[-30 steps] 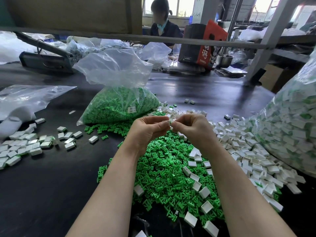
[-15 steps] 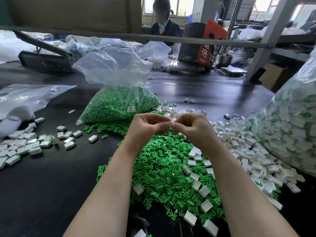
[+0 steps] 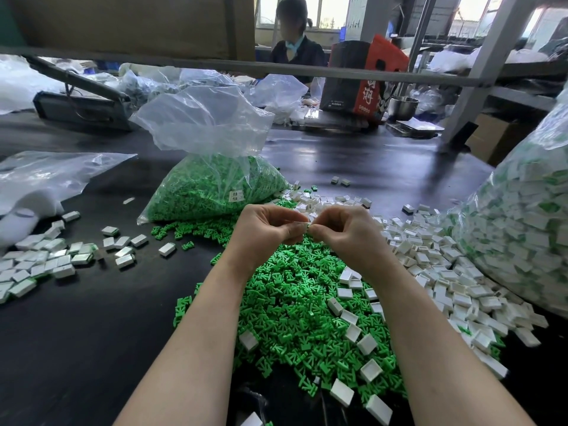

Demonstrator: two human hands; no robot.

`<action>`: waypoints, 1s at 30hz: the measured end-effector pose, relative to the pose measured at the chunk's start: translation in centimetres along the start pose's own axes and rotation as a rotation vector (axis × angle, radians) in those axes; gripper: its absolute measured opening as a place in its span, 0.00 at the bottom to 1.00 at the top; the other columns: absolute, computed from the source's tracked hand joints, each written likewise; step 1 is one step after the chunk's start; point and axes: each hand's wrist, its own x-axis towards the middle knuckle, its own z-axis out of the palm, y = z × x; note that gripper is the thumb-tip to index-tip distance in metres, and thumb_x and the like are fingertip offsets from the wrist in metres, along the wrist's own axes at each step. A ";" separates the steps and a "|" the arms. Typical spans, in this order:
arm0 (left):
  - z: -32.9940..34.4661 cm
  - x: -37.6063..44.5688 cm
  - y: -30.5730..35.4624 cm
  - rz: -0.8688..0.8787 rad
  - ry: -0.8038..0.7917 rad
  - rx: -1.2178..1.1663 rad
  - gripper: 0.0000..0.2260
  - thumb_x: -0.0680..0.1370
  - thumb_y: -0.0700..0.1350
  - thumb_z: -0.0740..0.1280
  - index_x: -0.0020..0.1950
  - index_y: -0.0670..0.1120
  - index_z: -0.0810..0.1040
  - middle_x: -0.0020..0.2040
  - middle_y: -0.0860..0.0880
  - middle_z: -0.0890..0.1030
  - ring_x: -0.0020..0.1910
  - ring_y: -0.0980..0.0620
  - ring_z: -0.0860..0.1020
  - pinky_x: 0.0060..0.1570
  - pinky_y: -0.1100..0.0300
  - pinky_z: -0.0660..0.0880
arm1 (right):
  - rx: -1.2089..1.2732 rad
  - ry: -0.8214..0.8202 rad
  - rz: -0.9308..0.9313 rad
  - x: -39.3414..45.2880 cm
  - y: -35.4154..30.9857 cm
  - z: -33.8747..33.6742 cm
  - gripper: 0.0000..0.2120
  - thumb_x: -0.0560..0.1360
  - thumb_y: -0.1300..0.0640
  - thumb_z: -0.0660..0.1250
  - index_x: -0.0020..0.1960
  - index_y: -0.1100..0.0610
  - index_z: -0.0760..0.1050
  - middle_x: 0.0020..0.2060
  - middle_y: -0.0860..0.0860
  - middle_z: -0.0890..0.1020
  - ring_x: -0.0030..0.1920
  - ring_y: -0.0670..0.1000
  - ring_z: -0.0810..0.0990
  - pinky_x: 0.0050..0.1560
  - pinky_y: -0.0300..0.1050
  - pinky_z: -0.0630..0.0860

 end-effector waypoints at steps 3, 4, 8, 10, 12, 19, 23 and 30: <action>0.1 0.0 -0.1 -0.002 0.001 -0.008 0.05 0.72 0.32 0.73 0.44 0.41 0.85 0.36 0.46 0.85 0.35 0.53 0.83 0.38 0.65 0.78 | -0.009 0.008 -0.011 0.1 0.1 0.1 0.03 0.74 0.63 0.73 0.42 0.61 0.81 0.32 0.53 0.81 0.29 0.44 0.74 0.31 0.32 0.69; 0.1 0.0 -0.1 -0.001 0.000 -0.012 0.05 0.72 0.32 0.73 0.44 0.41 0.84 0.36 0.46 0.85 0.35 0.53 0.83 0.38 0.65 0.78 | 0.012 0.010 -0.006 0.1 0.2 0.1 0.02 0.74 0.63 0.73 0.42 0.61 0.81 0.33 0.53 0.82 0.29 0.43 0.75 0.31 0.32 0.70; -0.2 0.1 0.3 0.021 -0.027 -0.008 0.06 0.72 0.33 0.72 0.46 0.43 0.84 0.37 0.47 0.86 0.37 0.52 0.83 0.42 0.62 0.81 | 0.214 -0.013 0.027 0.1 0.3 -0.4 0.02 0.73 0.63 0.73 0.42 0.59 0.82 0.34 0.52 0.84 0.35 0.45 0.81 0.39 0.35 0.76; -0.5 0.1 0.6 0.021 -0.047 -0.007 0.07 0.73 0.34 0.72 0.48 0.42 0.83 0.40 0.45 0.86 0.38 0.51 0.84 0.44 0.60 0.82 | 0.331 -0.050 0.046 0.0 0.3 -0.6 0.02 0.73 0.63 0.73 0.42 0.58 0.82 0.34 0.51 0.84 0.33 0.44 0.80 0.37 0.34 0.75; -0.6 0.0 0.9 0.020 -0.071 0.000 0.07 0.73 0.33 0.71 0.49 0.41 0.83 0.42 0.43 0.86 0.40 0.49 0.84 0.45 0.58 0.82 | 0.414 -0.070 0.074 -0.2 0.3 -0.7 0.02 0.71 0.60 0.74 0.41 0.58 0.82 0.33 0.51 0.84 0.30 0.42 0.77 0.31 0.33 0.72; -0.6 0.2 0.7 0.050 -0.087 0.049 0.05 0.73 0.36 0.72 0.46 0.44 0.84 0.40 0.44 0.86 0.40 0.50 0.83 0.43 0.61 0.80 | 0.582 -0.167 0.243 0.1 0.6 -0.5 0.13 0.67 0.49 0.73 0.42 0.59 0.80 0.32 0.52 0.81 0.32 0.47 0.72 0.31 0.37 0.67; -0.3 0.2 0.4 0.035 -0.061 -0.028 0.07 0.68 0.42 0.74 0.45 0.46 0.84 0.40 0.50 0.86 0.41 0.56 0.83 0.42 0.69 0.76 | 0.731 -0.299 0.299 0.0 0.8 -0.3 0.16 0.71 0.47 0.69 0.49 0.60 0.77 0.35 0.53 0.79 0.33 0.47 0.73 0.29 0.34 0.68; 0.2 0.3 -0.1 0.010 -0.049 -0.037 0.13 0.67 0.46 0.75 0.48 0.42 0.85 0.50 0.44 0.84 0.54 0.48 0.82 0.61 0.54 0.74 | 0.986 -0.449 0.326 0.0 1.0 0.7 0.14 0.76 0.47 0.61 0.49 0.57 0.76 0.35 0.56 0.80 0.33 0.49 0.75 0.30 0.36 0.70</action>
